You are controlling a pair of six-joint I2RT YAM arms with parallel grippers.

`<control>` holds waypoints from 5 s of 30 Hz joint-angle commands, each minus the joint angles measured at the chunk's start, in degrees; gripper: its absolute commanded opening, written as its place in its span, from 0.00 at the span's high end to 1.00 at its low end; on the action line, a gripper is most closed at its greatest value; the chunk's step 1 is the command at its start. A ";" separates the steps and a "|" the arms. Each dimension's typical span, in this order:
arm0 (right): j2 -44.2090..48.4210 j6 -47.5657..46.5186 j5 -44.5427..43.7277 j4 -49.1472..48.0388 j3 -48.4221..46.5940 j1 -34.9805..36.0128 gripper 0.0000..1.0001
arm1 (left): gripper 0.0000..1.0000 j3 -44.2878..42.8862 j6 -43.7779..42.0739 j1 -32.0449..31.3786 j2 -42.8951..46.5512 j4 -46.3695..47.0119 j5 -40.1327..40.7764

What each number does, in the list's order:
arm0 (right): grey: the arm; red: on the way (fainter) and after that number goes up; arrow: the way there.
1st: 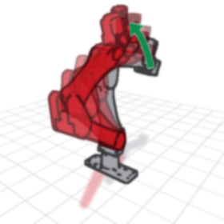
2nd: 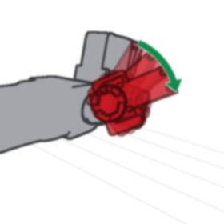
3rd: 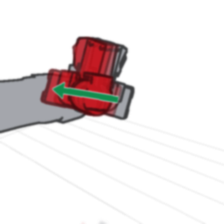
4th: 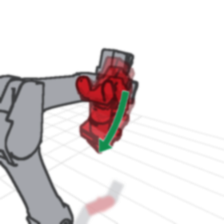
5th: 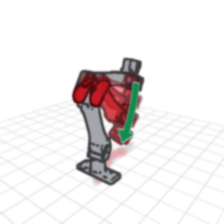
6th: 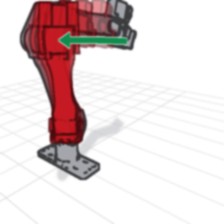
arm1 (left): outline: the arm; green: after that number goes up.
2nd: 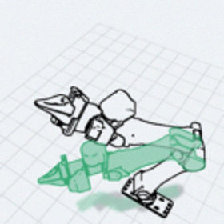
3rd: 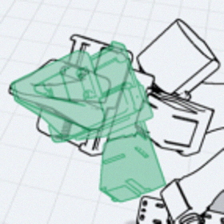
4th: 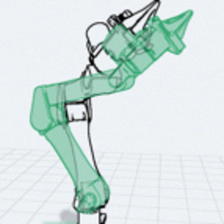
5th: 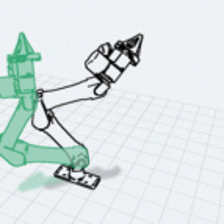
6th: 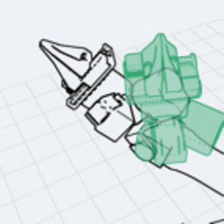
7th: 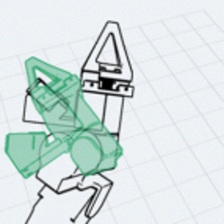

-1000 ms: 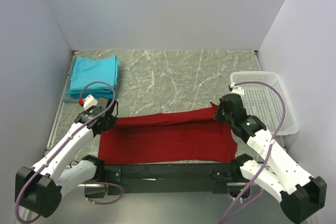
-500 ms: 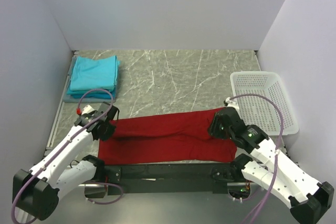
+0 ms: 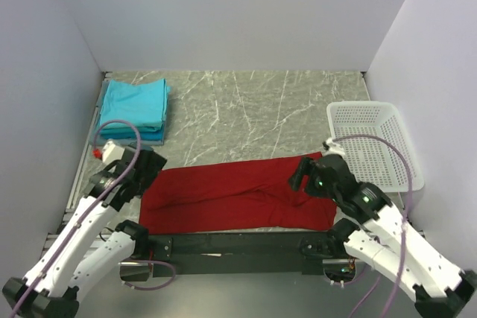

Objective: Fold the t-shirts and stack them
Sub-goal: Fold the tshirt

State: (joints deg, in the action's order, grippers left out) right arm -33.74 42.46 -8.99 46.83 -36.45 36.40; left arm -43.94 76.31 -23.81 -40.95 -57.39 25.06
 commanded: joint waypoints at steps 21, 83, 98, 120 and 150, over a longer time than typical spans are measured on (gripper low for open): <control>-37.73 -8.88 13.56 -20.91 1.36 -0.72 0.12 | 0.01 16.87 -12.15 5.00 -23.65 35.32 -14.69; -38.87 -14.95 18.75 -22.22 1.47 -5.03 0.88 | 0.01 15.38 -19.97 10.63 -23.74 35.41 -9.68; -28.58 -6.17 25.78 -21.25 4.97 0.33 1.00 | 0.01 15.91 -20.15 10.72 -21.98 34.97 -9.24; -17.68 9.06 12.52 -19.50 9.47 20.81 0.47 | 0.01 16.78 -20.94 11.42 -20.31 34.45 -7.66; -22.88 19.48 -1.99 5.16 6.73 8.34 0.12 | 0.01 18.02 -17.96 13.44 -19.43 31.90 -3.00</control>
State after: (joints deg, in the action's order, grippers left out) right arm -62.30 53.78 -5.37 39.70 -31.68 46.44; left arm -26.48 57.56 -11.18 -60.36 -24.73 19.57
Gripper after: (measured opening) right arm 0.869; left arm 0.995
